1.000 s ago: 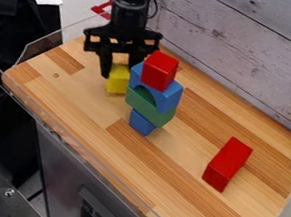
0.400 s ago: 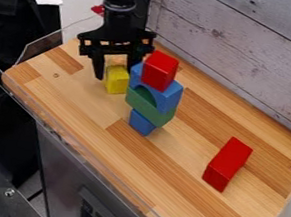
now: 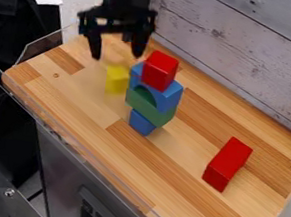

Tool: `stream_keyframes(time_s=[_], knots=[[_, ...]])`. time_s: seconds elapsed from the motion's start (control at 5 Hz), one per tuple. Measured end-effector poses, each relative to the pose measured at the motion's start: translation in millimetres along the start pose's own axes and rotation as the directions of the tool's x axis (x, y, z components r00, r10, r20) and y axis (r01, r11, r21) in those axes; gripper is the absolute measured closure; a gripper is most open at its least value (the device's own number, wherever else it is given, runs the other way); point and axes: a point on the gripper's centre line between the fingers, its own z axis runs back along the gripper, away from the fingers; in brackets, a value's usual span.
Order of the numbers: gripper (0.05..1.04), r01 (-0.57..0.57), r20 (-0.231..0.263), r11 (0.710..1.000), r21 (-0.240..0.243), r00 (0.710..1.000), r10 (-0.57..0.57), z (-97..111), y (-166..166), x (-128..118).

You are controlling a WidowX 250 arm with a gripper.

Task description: Remove the yellow block and put in the table

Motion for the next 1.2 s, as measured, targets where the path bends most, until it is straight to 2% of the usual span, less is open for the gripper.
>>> stream_keyframes(time_s=[0.2,0.4,0.6,0.8,1.0,1.2], knots=[[0.083,0.06,0.057,0.998,-0.034,0.997,-0.058,47,-15,8],[0.083,0.201,0.07,0.979,-0.041,0.978,-0.198,74,-32,4],[0.083,0.383,0.025,0.924,0.006,0.923,-0.383,85,-45,-18],[0.083,0.534,-0.019,0.845,0.019,0.846,-0.534,88,-62,-49],[0.083,0.623,-0.036,0.78,0.051,0.782,-0.622,96,-80,-70],[0.083,0.668,-0.069,0.743,0.044,0.744,-0.665,90,-86,-83]])
